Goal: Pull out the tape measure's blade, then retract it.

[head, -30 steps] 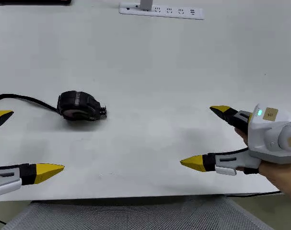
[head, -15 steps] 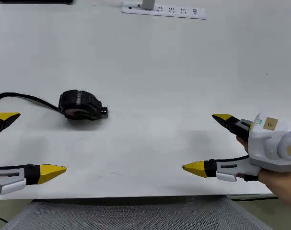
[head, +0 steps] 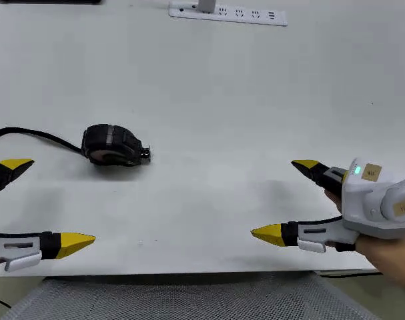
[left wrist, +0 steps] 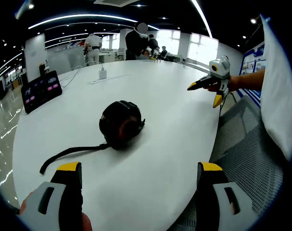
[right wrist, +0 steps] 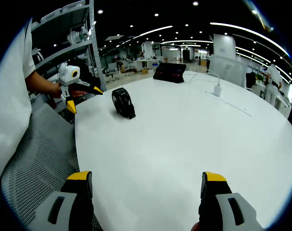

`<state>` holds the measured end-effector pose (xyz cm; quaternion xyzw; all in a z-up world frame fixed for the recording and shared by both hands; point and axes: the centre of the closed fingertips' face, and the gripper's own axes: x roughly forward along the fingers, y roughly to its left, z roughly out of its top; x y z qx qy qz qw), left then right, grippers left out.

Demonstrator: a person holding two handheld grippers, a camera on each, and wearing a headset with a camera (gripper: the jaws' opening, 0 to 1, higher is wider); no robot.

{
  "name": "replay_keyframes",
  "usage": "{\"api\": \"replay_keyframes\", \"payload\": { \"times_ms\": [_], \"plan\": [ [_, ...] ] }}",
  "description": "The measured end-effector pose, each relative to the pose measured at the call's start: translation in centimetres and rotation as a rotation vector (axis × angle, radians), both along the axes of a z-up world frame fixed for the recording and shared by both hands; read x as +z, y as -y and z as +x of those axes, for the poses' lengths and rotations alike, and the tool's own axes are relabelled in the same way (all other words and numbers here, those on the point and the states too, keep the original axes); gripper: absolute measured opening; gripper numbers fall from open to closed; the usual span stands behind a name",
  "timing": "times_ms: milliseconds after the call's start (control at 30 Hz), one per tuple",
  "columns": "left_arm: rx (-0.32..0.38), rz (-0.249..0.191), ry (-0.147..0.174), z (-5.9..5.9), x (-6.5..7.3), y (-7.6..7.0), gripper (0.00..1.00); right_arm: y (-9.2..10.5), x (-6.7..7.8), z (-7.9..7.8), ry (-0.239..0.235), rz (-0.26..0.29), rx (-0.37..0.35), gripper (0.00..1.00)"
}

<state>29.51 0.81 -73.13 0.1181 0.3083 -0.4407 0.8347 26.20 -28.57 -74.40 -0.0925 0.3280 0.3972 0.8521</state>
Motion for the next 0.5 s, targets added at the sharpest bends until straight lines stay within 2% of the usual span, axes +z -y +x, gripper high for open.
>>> {"api": "replay_keyframes", "payload": {
  "times_ms": [33, 200, 267, 500],
  "plan": [
    [0.001, 0.014, 0.010, 0.04, -0.06, -0.12, 0.97, 0.00, 0.03, -0.01, 0.000, 0.001, 0.000, 0.92],
    [0.004, 0.018, 0.024, 0.07, 0.12, -0.22, 0.95, 0.08, 0.10, -0.02, 0.001, 0.000, -0.001, 0.92],
    [0.003, 0.010, 0.020, 0.05, 0.16, -0.20, 0.93, 0.12, 0.11, -0.01, 0.001, 0.001, -0.002, 0.92],
    [0.013, -0.003, 0.008, -0.07, 0.19, -0.21, 0.95, 0.08, 0.16, -0.08, 0.001, 0.001, 0.001, 0.91]
  ]
}}
